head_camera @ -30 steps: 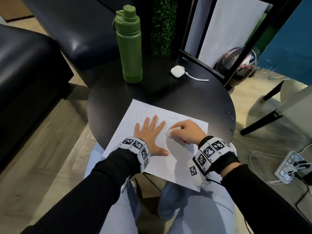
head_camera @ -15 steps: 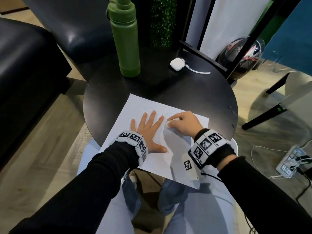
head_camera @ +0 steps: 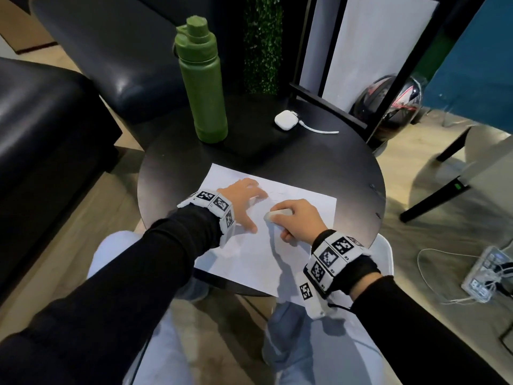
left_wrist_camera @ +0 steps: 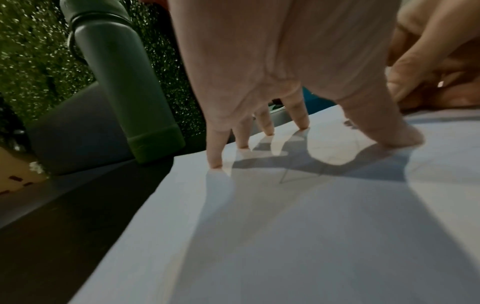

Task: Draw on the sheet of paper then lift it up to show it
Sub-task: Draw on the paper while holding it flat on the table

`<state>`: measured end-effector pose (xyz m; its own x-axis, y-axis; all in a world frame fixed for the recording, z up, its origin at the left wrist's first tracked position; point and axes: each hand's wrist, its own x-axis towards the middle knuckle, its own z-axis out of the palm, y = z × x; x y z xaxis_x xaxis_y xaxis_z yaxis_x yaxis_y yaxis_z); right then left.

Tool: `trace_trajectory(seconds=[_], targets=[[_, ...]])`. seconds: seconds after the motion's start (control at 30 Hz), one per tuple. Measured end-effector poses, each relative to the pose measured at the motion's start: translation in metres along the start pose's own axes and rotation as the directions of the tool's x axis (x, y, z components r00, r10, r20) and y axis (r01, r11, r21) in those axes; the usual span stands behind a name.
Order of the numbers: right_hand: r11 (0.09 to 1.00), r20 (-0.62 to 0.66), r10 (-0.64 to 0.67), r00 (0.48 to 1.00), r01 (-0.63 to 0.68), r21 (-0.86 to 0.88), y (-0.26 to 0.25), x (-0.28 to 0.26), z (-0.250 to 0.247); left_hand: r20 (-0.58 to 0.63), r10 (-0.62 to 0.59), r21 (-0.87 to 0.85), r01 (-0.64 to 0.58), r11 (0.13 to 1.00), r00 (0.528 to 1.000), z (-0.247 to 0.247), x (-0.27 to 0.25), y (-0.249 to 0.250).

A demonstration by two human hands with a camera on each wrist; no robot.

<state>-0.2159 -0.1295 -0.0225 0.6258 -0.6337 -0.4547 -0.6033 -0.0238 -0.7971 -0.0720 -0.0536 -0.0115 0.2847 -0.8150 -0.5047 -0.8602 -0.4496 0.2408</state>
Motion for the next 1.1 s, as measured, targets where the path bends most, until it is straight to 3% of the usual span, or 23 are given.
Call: trace_trajectory(seconds=[0.07, 0.17, 0.3, 0.43, 0.53, 0.63, 0.8, 1.0, 1.1], targets=[[1.000, -0.039, -0.003, 0.999, 0.003, -0.016, -0.002, 0.005, 0.001, 0.059, 0.016, 0.084, -0.021, 0.996, 0.998, 0.002, 0.004, 0.003], [0.999, -0.098, -0.029, 0.995, 0.025, -0.043, -0.005, 0.013, 0.005, 0.028, 0.046, 0.167, -0.050, 0.985, 0.999, -0.004, 0.012, 0.007], [0.942, -0.127, -0.164, 0.978, 0.117, -0.315, -0.007, 0.026, 0.005, 0.015, 0.122, 0.251, -0.121, 0.960, 0.992, -0.009, 0.024, 0.009], [0.874, -0.020, -0.231, 0.973, 0.199, -0.443, -0.008, 0.015, -0.001, 0.106, 0.100, 0.221, -0.122, 0.968, 0.989, -0.006, 0.032, 0.005], [0.801, 0.143, -0.197, 0.970, 0.243, -0.547, -0.007, 0.003, -0.006, 0.152, 0.087, 0.232, -0.121, 0.965, 0.985, -0.006, 0.034, 0.005], [0.808, 0.179, -0.180, 0.967, 0.249, -0.534, -0.017, 0.011, -0.012, 0.174, 0.083, 0.218, -0.121, 0.968, 0.981, 0.000, 0.035, 0.003], [0.892, 0.014, -0.212, 0.977, 0.200, -0.406, -0.022, 0.024, -0.004, 0.170, 0.078, 0.172, -0.108, 0.979, 0.982, 0.007, 0.036, 0.003], [0.868, 0.171, -0.169, 0.971, 0.229, -0.441, -0.009, 0.005, -0.007, 0.152, 0.064, 0.209, -0.096, 0.973, 0.986, 0.010, 0.034, 0.003], [0.924, -0.002, -0.160, 0.987, 0.149, -0.352, -0.018, 0.024, -0.004, 0.156, 0.068, 0.190, -0.097, 0.977, 0.985, 0.007, 0.035, 0.001]])
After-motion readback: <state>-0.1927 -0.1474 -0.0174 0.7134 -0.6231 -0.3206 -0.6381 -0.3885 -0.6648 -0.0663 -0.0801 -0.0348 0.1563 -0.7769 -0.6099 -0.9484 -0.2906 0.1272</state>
